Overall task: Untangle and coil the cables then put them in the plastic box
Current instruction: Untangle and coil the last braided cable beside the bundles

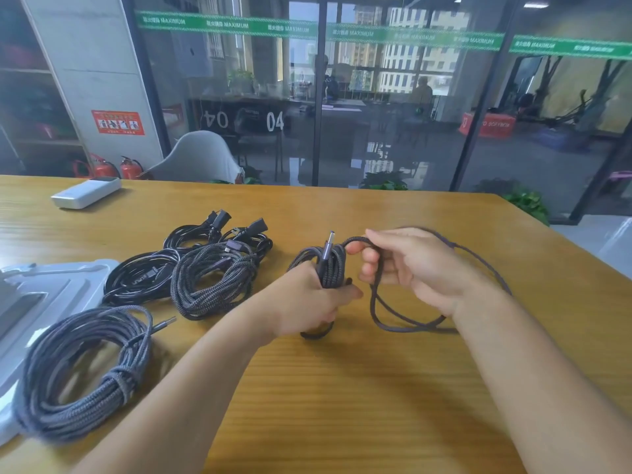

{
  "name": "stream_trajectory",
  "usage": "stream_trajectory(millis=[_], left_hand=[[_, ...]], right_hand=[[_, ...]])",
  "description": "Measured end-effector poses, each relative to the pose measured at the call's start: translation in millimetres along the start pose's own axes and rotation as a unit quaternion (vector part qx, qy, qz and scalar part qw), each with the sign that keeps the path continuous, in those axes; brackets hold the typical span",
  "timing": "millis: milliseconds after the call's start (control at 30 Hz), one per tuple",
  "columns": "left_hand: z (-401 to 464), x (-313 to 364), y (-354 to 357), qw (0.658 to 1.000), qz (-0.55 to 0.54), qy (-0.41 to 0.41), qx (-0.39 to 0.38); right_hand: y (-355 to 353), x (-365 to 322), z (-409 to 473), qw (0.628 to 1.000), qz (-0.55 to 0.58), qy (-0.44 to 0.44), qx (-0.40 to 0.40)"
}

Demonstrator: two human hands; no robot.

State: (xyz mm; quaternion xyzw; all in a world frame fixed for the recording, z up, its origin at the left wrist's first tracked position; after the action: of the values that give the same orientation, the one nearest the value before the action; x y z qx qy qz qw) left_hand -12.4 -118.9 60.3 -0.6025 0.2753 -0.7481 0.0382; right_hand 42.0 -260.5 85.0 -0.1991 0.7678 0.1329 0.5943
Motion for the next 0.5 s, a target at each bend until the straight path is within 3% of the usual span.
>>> stream_trajectory(millis=[133, 300, 400, 500], left_hand=[[3.3, 0.4, -13.2, 0.995, 0.049, 0.027, 0.081], [2.5, 4.0, -28.1, 0.985, 0.004, 0.078, 0.152], [0.3, 6.7, -30.7, 0.980, -0.070, 0.088, 0.164], [0.9, -2.3, -33.5, 0.955, -0.226, 0.075, 0.175]], right_hand=[[14.1, -1.0, -11.4, 0.996, -0.033, -0.002, -0.083], [31.3, 1.2, -22.4, 0.985, -0.117, -0.016, -0.123], [41.0, 6.9, -24.4, 0.981, -0.134, -0.006, -0.141], [49.9, 14.1, -24.1, 0.978, -0.122, 0.015, -0.169]])
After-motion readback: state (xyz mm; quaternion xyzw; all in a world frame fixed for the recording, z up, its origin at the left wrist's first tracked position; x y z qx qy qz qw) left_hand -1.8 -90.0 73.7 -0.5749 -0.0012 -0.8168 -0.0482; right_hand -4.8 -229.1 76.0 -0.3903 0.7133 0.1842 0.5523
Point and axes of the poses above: each hand's wrist, its own z-axis towards the middle knuckle, its own y-axis out of the palm, x = y × z, the point moved 7 cm from there along z, towards the middle knuckle, and after that the axes turned 13 degrees about y, right-handed, at the moved point
